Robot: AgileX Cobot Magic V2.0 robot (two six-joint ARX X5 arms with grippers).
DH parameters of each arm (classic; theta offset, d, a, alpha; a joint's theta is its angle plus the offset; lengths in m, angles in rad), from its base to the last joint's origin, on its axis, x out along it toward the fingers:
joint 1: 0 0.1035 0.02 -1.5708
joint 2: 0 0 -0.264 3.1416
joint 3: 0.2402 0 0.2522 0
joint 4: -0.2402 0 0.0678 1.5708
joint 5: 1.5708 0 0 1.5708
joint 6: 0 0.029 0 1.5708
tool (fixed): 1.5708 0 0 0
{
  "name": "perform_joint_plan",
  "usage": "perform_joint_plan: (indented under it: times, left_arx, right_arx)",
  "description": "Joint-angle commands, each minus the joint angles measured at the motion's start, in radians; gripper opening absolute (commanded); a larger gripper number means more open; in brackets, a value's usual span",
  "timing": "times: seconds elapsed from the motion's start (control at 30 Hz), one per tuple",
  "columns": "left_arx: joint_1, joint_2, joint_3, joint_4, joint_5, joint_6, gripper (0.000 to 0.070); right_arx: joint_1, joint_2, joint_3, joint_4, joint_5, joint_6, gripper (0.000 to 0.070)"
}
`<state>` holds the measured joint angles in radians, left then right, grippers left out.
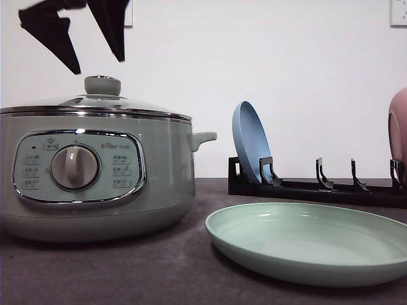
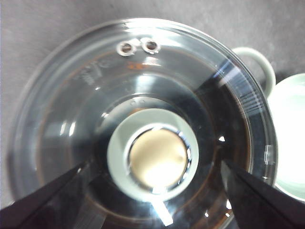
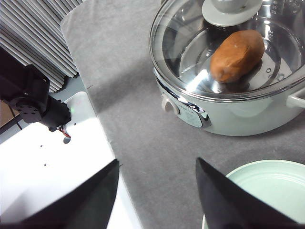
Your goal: Transfer potato from steamer to green plate
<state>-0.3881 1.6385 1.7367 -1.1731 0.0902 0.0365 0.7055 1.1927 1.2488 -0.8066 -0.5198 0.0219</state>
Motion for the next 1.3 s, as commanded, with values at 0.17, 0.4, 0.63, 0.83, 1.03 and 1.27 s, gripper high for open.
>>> perform_joint_plan:
  times: [0.17, 0.4, 0.63, 0.83, 1.03, 1.27]
  left_arx:
    - [-0.019, 0.067, 0.033, 0.01, -0.043, 0.013, 0.0555]
    - [-0.028, 0.092, 0.033, 0.017, -0.043, 0.012, 0.0552]
    - [-0.041, 0.093, 0.033, 0.012, -0.043, 0.012, 0.0496]
    - [-0.049, 0.094, 0.033, 0.01, -0.043, 0.01, 0.0412]
    - [-0.051, 0.094, 0.033, -0.013, -0.043, 0.008, 0.0334]
    - [-0.051, 0.094, 0.033, -0.015, -0.043, 0.008, 0.0313]
  right_arx:
    - [0.005, 0.007, 0.023, 0.006, 0.0, -0.011, 0.0317]
    - [0.005, 0.007, 0.023, 0.006, 0.001, -0.011, 0.0317]
    - [0.005, 0.007, 0.023, 0.006, 0.003, -0.011, 0.0317]
    - [0.005, 0.007, 0.023, 0.006, 0.004, -0.011, 0.0317]
    - [0.005, 0.007, 0.023, 0.006, 0.004, -0.011, 0.0317]
    - [0.005, 0.007, 0.023, 0.006, 0.004, -0.011, 0.0317]
